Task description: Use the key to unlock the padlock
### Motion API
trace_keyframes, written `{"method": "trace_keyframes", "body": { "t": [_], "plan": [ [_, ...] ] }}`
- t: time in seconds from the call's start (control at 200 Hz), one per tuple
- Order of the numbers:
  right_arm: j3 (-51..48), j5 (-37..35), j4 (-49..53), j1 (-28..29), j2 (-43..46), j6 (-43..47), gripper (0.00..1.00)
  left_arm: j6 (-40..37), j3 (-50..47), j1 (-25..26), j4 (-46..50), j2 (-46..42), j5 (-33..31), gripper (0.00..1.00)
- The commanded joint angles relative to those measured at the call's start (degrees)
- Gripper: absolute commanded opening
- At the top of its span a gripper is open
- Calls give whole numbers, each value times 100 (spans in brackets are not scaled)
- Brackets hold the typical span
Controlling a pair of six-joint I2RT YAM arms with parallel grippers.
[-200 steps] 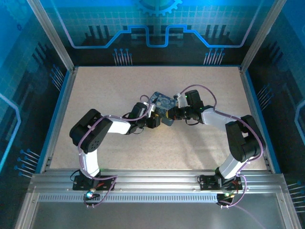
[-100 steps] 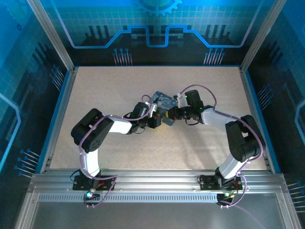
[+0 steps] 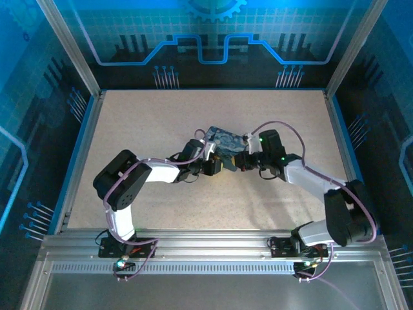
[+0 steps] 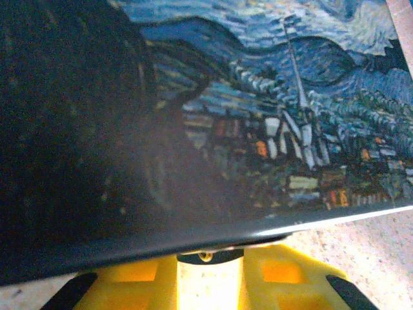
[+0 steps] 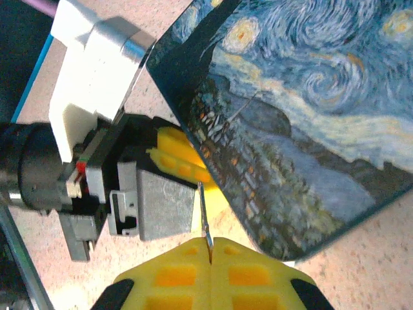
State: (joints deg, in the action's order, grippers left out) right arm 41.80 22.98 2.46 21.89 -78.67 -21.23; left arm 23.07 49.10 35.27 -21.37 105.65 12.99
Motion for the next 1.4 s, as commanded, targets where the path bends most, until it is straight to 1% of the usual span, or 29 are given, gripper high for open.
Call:
{"method": "trace_keyframes", "body": {
  "t": [0.0, 0.12, 0.25, 0.565, 0.72, 0.825, 0.945, 1.166, 1.396],
  "plan": [
    [-396, -7, 146, 95, 303, 299, 0, 275, 190, 40, 228, -349, 180, 19],
    [-674, 48, 54, 112, 472, 419, 0, 533, 184, 48, 374, -465, 237, 18],
    [-691, 13, 106, 160, 451, 600, 0, 801, 233, 53, 603, -539, 389, 18],
    [-96, -448, 220, 123, -272, 1182, 0, 1110, 323, 143, 954, -668, 476, 17],
    [13, -475, 116, 120, -350, 1328, 0, 1421, 403, 165, 1113, -711, 511, 15],
    [-191, -453, 66, 198, -199, 1399, 0, 1599, 448, 206, 1138, -736, 538, 13],
    [-681, -417, -177, 293, 34, 1326, 0, 1720, 530, 235, 1235, -743, 538, 12],
    [-1395, -692, -767, 613, 433, 1198, 0, 2079, 579, 244, 1237, -741, 511, 9],
    [-1552, -783, -1286, 749, 218, 1174, 0, 2259, 592, 260, 1223, -756, 494, 8]
  ]
}}
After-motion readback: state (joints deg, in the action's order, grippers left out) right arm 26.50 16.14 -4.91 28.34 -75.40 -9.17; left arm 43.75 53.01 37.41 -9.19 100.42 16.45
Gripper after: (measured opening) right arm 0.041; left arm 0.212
